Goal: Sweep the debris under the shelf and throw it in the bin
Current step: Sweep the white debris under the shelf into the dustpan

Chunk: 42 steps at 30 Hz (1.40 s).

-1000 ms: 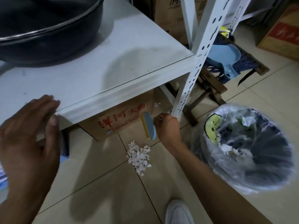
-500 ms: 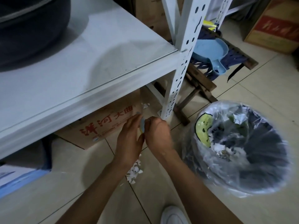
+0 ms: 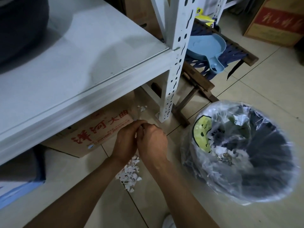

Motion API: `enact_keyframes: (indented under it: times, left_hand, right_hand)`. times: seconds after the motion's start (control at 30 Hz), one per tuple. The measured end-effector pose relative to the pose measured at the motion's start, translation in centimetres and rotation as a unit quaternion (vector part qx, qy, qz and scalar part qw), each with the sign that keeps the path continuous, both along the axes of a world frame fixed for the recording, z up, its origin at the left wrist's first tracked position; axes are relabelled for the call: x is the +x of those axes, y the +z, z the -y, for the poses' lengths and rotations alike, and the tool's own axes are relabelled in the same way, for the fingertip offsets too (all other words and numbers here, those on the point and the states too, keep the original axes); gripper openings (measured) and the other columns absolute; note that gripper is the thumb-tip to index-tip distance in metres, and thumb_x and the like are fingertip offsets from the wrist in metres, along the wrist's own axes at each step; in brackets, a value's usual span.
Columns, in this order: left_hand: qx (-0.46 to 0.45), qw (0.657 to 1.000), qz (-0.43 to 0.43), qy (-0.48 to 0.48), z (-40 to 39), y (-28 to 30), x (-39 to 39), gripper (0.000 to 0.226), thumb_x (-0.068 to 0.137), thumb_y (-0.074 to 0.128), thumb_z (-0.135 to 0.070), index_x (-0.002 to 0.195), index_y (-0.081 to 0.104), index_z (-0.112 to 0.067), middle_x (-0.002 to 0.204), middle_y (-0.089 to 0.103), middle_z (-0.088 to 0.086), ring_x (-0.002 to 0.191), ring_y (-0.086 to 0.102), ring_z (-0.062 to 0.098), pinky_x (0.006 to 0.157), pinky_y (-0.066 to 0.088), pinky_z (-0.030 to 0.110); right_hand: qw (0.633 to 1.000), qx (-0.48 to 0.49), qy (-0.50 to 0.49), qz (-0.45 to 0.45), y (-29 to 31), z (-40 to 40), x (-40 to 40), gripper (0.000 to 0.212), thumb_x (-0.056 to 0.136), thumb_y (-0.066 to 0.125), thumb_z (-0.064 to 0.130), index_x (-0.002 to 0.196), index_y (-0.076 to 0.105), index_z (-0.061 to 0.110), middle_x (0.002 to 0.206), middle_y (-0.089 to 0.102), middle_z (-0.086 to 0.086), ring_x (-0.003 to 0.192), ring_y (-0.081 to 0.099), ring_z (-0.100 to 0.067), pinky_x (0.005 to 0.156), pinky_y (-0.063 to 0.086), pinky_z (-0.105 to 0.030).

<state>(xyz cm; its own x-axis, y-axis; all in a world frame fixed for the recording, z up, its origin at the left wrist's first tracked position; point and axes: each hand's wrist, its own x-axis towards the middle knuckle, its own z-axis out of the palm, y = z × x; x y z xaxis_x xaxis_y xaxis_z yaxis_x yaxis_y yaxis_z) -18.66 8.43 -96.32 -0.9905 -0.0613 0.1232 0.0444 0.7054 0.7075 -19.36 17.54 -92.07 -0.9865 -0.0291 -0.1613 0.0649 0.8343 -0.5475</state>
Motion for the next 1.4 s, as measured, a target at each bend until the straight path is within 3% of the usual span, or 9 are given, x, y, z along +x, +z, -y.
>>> enact_keyframes:
  times: [0.1,0.17,0.27,0.47,0.6,0.8,1.0,1.17,1.4]
  left_hand:
    - [-0.053,0.997,-0.025,-0.043,0.4,0.0,-0.4,0.031,0.089,0.065,-0.005,0.12,0.065,-0.013,0.103,0.073,0.0,0.09,0.062,0.002,0.082,0.04,-0.004]
    - [-0.089,0.993,-0.009,-0.077,0.7,-0.2,-0.9,0.034,0.09,0.064,-0.006,0.123,0.06,-0.015,0.104,0.072,0.002,0.091,0.065,0.01,0.083,0.049,0.011]
    - [-0.169,0.98,-0.011,-0.103,0.1,0.5,-1.5,0.034,0.089,0.062,-0.004,0.121,0.055,-0.012,0.097,0.071,0.01,0.086,0.067,0.025,0.071,0.053,0.032]
    - [-0.251,0.965,-0.006,-0.081,-2.5,1.2,-4.6,0.024,0.086,0.062,-0.004,0.109,0.062,-0.008,0.098,0.072,0.013,0.09,0.066,0.029,0.068,0.049,0.032]
    - [-0.277,0.958,-0.016,-0.068,-3.0,-0.4,-6.9,0.019,0.082,0.068,-0.004,0.101,0.067,-0.008,0.092,0.074,0.011,0.092,0.068,0.028,0.076,0.055,0.033]
    - [-0.407,0.91,-0.008,-0.072,-2.6,-3.9,-11.4,0.021,0.09,0.053,-0.014,0.11,0.059,-0.015,0.102,0.071,0.005,0.097,0.065,0.025,0.086,0.05,0.033]
    - [-0.392,0.916,0.002,-0.086,-3.1,-3.1,-13.6,0.019,0.096,0.05,-0.028,0.105,0.062,-0.017,0.097,0.071,0.003,0.084,0.07,0.022,0.08,0.055,0.04]
    - [-0.338,0.938,0.054,-0.057,-3.0,-3.3,-15.0,0.034,0.097,0.043,-0.038,0.108,0.061,-0.011,0.102,0.072,0.009,0.094,0.069,0.025,0.085,0.056,0.041]
    - [-0.214,0.971,0.106,-0.032,-2.6,-3.5,-15.3,0.024,0.1,0.049,-0.023,0.114,0.058,-0.006,0.105,0.071,0.015,0.098,0.069,0.031,0.083,0.058,0.042]
  right_hand:
    - [0.995,-0.089,-0.043,-0.019,0.6,-1.6,0.0,0.028,0.099,0.043,0.03,0.107,0.065,0.015,0.096,0.071,-0.006,0.082,0.069,-0.022,0.073,0.057,-0.032]
    - [0.986,-0.131,-0.084,-0.063,0.9,-2.6,-0.4,0.028,0.099,0.043,0.026,0.117,0.061,0.013,0.105,0.071,-0.008,0.086,0.069,-0.02,0.076,0.057,-0.029]
    - [0.963,-0.191,-0.126,-0.142,0.8,-3.3,-2.0,0.035,0.097,0.047,0.016,0.131,0.052,0.009,0.126,0.062,-0.012,0.112,0.061,-0.023,0.094,0.049,-0.029]
    - [0.938,-0.254,-0.145,-0.187,0.6,-2.3,-5.3,0.053,0.096,0.048,0.009,0.146,0.034,0.011,0.153,0.037,-0.005,0.142,0.034,-0.018,0.117,0.033,-0.037]
    - [0.923,-0.293,-0.166,-0.188,0.5,-1.9,-6.1,0.049,0.097,0.046,0.011,0.145,0.037,0.011,0.15,0.041,-0.005,0.141,0.036,-0.016,0.117,0.033,-0.038]
    - [0.905,-0.344,-0.179,-0.172,0.9,-2.3,-6.3,0.043,0.099,0.043,0.016,0.142,0.044,0.011,0.147,0.046,-0.005,0.139,0.039,-0.015,0.116,0.034,-0.039]
    - [0.899,-0.362,-0.177,-0.172,0.9,-2.2,-6.4,0.043,0.101,0.042,0.023,0.142,0.043,0.01,0.148,0.046,-0.005,0.14,0.038,-0.016,0.115,0.035,-0.039]
    - [0.898,-0.368,-0.175,-0.166,0.9,-2.1,-6.3,0.046,0.101,0.042,0.026,0.145,0.039,0.014,0.15,0.042,0.001,0.142,0.034,-0.009,0.116,0.034,-0.037]
    - [0.898,-0.368,-0.178,-0.162,0.7,-2.3,-6.3,0.045,0.1,0.044,0.024,0.144,0.04,0.016,0.15,0.042,0.002,0.14,0.035,-0.008,0.116,0.035,-0.036]
